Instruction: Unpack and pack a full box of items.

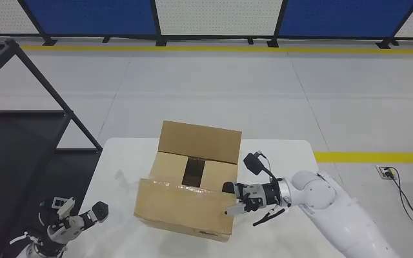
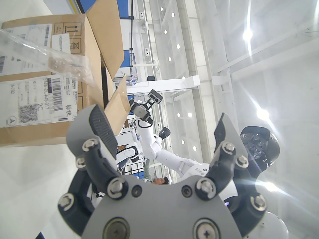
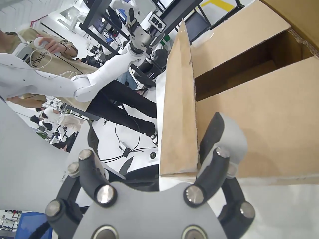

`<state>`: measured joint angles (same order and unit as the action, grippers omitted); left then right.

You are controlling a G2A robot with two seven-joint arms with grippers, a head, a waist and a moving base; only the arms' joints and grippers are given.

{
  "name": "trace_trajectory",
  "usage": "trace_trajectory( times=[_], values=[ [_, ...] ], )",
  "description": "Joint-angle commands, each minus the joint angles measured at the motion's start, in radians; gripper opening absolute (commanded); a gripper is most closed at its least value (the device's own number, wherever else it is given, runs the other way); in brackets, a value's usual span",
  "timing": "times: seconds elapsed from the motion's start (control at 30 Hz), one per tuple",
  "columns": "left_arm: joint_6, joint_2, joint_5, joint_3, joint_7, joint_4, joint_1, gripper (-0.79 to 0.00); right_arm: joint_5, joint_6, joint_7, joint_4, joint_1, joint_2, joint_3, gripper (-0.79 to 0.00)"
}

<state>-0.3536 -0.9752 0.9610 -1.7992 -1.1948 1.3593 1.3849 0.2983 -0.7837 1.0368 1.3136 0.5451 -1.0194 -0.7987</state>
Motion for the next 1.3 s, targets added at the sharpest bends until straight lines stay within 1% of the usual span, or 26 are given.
trace_trajectory(
  times=[0.0, 0.13, 0.27, 0.37, 0.47, 0.6, 0.7, 0.83, 0.97, 1.1, 1.27],
  values=[
    [0.0, 0.0, 0.0, 0.0, 0.0, 0.0, 0.0, 0.0, 0.021, -0.005, -0.005, 0.014, -0.008, 0.015, 0.025, 0.0],
    [0.0, 0.0, 0.0, 0.0, 0.0, 0.0, 0.0, 0.0, 0.048, -0.028, -0.028, 0.06, -0.031, 0.047, 0.085, 0.0],
    [0.0, 0.0, 0.0, 0.0, 0.0, 0.0, 0.0, 0.0, 0.039, -0.086, -0.085, 0.131, -0.054, 0.089, 0.159, 0.0],
    [0.0, 0.0, 0.0, 0.0, 0.0, 0.0, 0.0, 0.0, 0.004, -0.15, -0.15, 0.172, -0.079, 0.124, 0.224, 0.0],
    [0.0, 0.0, 0.0, 0.0, 0.0, 0.0, 0.0, 0.0, -0.068, -0.22, -0.22, 0.203, -0.116, 0.158, 0.308, 0.0],
    [0.0, 0.0, 0.0, 0.0, 0.0, 0.0, 0.0, 0.0, -0.096, -0.229, -0.229, 0.256, -0.179, 0.196, 0.412, 0.0],
    [0.0, 0.0, 0.0, 0.0, 0.0, 0.0, 0.0, 0.0, -0.097, -0.229, -0.229, 0.276, -0.22, 0.215, 0.478, 0.0],
    [0.0, 0.0, 0.0, 0.0, 0.0, 0.0, 0.0, 0.0, -0.092, -0.229, -0.229, 0.285, -0.267, 0.225, 0.556, 0.0],
    [0.0, 0.0, 0.0, 0.0, 0.0, 0.0, 0.0, 0.0, -0.089, -0.229, -0.229, 0.284, -0.306, 0.223, 0.624, 0.0],
    [0.0, 0.0, 0.0, 0.0, 0.0, 0.0, 0.0, 0.0, -0.105, -0.229, -0.229, 0.266, -0.299, 0.211, 0.629, 0.0],
    [0.0, 0.0, 0.0, 0.0, 0.0, 0.0, 0.0, 0.0, -0.136, -0.226, -0.227, 0.22, -0.285, 0.185, 0.629, 0.0]
  ],
)
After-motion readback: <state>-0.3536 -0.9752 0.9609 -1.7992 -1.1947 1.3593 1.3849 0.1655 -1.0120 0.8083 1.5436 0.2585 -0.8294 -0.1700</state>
